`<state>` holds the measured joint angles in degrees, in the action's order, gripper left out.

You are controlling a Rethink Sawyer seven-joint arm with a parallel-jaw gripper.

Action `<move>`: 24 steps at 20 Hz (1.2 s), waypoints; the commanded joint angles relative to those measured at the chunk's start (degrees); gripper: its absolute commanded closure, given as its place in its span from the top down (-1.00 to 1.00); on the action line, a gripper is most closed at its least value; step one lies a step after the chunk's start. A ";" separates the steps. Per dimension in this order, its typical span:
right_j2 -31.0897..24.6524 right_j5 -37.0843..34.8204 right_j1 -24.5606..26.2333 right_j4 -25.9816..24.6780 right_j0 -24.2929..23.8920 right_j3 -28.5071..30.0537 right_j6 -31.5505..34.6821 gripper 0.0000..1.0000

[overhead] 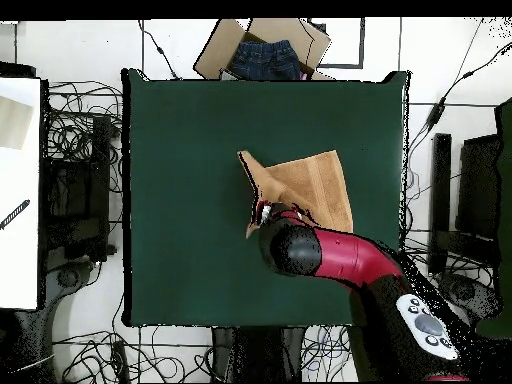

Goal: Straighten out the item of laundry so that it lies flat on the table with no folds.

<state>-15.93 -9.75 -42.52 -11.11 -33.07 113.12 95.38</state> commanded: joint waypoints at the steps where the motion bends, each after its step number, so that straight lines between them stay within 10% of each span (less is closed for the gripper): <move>1: 3.84 4.43 4.05 4.07 2.14 3.52 15.79 1.00; 17: 2.87 0.26 -0.27 9.44 1.76 6.06 13.24 1.00; 24: 12.12 -6.02 -3.15 14.12 11.98 2.99 16.24 1.00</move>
<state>-9.69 -8.35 -43.41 -1.67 -27.88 115.92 95.38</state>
